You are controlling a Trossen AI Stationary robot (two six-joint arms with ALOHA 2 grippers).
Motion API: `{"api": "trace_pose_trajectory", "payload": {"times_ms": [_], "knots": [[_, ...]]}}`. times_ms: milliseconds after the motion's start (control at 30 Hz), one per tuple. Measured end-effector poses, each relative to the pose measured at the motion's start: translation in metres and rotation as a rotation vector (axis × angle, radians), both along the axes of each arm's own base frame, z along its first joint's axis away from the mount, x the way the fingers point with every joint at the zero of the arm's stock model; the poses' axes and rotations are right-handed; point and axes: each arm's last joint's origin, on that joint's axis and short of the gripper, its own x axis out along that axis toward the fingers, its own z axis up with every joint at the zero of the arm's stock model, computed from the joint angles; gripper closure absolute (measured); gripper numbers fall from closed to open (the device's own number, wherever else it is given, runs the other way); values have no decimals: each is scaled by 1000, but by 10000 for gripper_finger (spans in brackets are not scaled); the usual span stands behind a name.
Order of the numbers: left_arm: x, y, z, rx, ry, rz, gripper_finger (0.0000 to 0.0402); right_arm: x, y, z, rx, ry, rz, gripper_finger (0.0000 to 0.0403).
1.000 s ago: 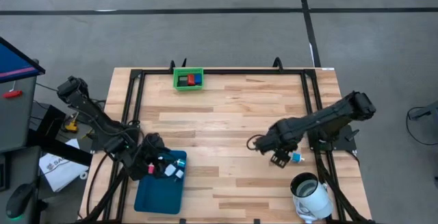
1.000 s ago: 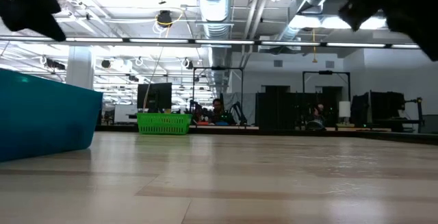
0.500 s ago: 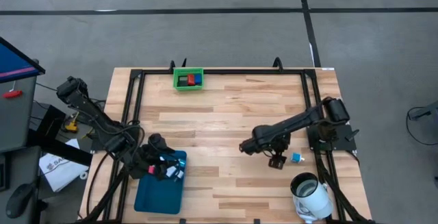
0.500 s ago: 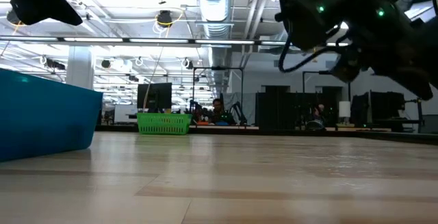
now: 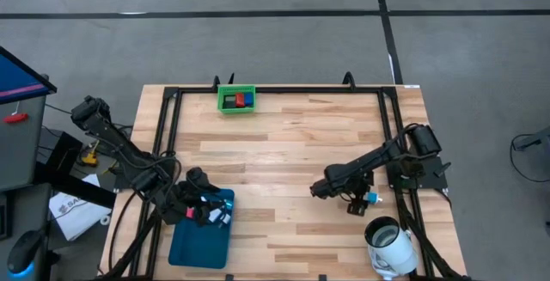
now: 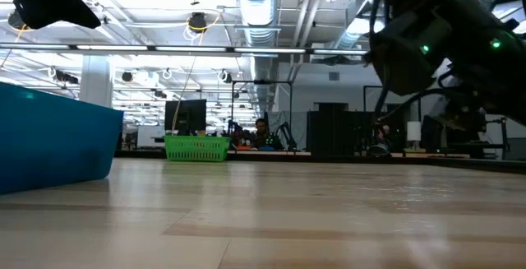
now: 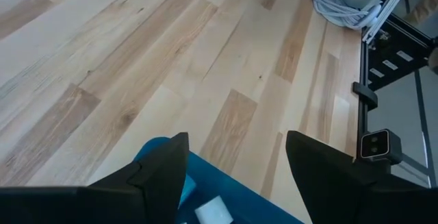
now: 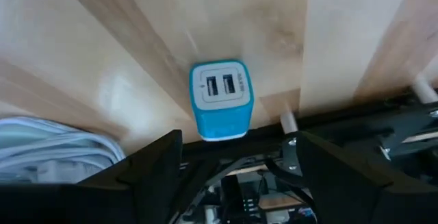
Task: Pick & Place Office items
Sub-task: Put the light blue charger adapter into the blue bin
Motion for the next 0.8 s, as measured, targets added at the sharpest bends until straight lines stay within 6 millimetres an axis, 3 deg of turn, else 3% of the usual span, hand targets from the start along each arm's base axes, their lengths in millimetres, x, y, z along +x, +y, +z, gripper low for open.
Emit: {"api": "trace_pose_trajectory", "payload": {"times_ms": [600,700,800], "knots": [[2,-2,2,-32,-26,0,160,-20,9,-30,30,-37,12,130],[2,-2,3,-42,-33,1,160,-24,8,-32,28,-26,15,147],[2,-3,3,-51,-35,6,160,-25,7,-34,28,-21,18,191]]}}
